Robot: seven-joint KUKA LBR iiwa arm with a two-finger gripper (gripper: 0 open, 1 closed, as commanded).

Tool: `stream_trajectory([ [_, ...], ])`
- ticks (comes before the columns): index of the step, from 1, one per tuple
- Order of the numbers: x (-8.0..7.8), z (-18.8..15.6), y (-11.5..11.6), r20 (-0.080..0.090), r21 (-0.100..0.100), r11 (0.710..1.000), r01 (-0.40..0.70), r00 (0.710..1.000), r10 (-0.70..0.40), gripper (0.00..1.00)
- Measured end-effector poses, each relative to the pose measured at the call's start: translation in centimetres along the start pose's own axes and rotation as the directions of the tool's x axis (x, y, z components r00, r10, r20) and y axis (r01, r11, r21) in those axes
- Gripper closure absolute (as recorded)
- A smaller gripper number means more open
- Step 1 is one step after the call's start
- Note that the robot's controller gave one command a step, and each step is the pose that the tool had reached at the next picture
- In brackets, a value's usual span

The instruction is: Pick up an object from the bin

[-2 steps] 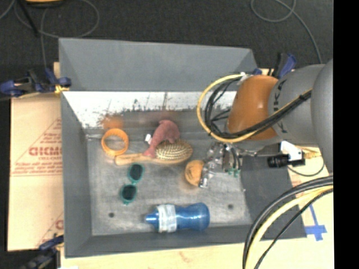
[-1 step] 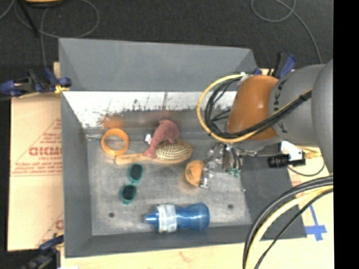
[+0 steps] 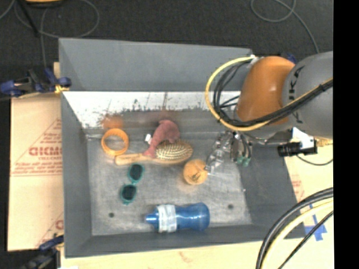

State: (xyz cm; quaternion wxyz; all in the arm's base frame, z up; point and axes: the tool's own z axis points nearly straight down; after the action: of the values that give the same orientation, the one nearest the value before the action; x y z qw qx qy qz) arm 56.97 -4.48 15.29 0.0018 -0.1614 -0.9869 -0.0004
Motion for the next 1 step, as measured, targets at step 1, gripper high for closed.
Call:
stream_trajectory([
  [1, -1.40, 1.65, -0.14, 0.008, 0.001, 1.000, -0.001, 1.000, 0.001, 0.00],
])
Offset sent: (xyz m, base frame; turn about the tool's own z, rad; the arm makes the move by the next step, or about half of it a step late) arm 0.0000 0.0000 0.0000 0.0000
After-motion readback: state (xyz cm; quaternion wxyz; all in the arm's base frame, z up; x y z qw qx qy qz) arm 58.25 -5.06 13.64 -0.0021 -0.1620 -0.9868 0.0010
